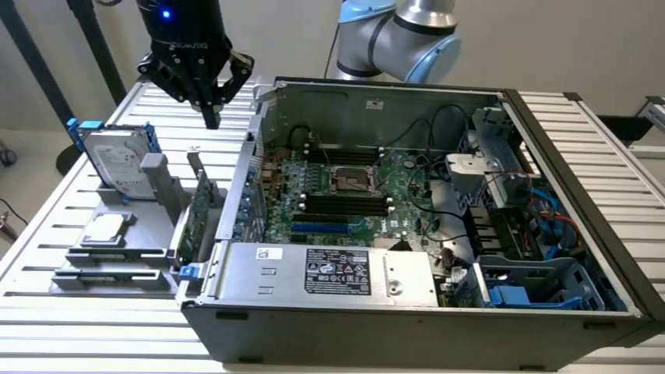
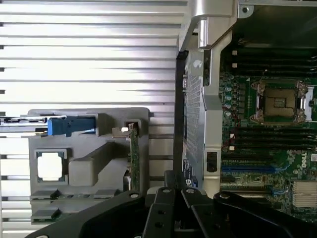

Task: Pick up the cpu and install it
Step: 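Reach for the cpu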

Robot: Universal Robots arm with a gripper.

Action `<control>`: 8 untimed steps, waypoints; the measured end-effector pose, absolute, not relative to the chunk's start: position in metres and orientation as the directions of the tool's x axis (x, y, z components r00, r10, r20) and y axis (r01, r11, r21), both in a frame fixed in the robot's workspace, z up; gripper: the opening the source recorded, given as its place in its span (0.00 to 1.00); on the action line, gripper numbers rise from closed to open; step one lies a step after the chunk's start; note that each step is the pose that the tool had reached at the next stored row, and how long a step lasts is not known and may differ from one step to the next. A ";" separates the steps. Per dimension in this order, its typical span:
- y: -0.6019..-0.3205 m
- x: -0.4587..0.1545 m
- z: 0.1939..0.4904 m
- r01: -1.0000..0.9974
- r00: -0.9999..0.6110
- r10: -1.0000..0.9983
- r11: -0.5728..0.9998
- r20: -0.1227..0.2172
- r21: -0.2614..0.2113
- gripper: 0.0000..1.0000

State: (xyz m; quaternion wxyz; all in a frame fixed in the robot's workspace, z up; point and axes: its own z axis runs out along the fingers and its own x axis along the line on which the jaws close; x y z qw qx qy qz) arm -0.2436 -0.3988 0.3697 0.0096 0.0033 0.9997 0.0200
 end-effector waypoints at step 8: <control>-0.399 -0.280 0.360 0.006 -1.000 0.007 0.999 -0.019 0.036 0.11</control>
